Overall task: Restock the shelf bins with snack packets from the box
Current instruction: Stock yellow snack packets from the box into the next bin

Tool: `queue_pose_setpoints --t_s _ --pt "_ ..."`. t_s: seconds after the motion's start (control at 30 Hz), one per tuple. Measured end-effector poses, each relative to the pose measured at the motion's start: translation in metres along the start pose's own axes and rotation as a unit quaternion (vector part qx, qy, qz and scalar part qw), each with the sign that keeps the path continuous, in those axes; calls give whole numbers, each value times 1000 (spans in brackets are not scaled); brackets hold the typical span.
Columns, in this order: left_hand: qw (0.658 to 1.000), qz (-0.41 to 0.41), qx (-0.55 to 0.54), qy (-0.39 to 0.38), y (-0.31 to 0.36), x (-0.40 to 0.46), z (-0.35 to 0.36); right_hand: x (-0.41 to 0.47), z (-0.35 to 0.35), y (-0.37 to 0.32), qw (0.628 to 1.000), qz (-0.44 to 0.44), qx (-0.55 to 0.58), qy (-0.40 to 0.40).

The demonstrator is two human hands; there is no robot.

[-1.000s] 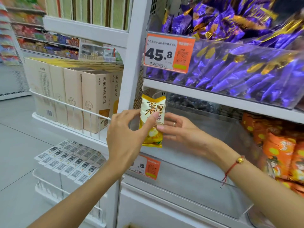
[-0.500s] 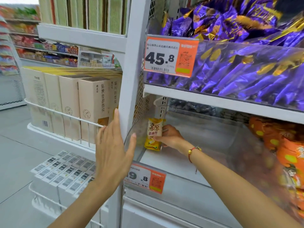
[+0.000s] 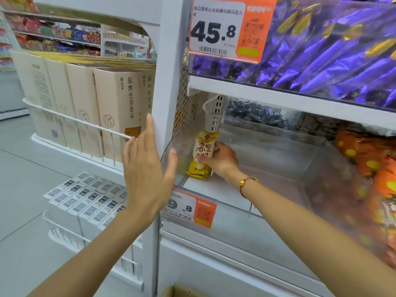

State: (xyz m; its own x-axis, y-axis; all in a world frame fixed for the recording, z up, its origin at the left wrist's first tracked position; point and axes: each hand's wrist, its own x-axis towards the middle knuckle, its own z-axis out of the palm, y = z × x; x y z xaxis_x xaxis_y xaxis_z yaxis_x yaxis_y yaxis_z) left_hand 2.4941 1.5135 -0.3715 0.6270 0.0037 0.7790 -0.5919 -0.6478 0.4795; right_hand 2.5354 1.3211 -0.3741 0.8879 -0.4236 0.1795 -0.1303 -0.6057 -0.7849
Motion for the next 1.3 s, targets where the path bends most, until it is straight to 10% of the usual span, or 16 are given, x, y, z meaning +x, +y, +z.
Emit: queue_pose_setpoints --t_s 0.4,0.6,1.03,1.3 --pt "1000 10 -4 15 0 1 1 4 3 -4 999 11 29 31" --pt "1000 14 -2 14 -1 0 0 4 -9 -2 971 98 215 -45" --pt "1000 16 6 1 -3 1 -3 -11 -30 -10 992 63 42 -98" --pt "997 63 -45 10 19 -7 -30 -119 -107 -30 988 -119 2 -100"
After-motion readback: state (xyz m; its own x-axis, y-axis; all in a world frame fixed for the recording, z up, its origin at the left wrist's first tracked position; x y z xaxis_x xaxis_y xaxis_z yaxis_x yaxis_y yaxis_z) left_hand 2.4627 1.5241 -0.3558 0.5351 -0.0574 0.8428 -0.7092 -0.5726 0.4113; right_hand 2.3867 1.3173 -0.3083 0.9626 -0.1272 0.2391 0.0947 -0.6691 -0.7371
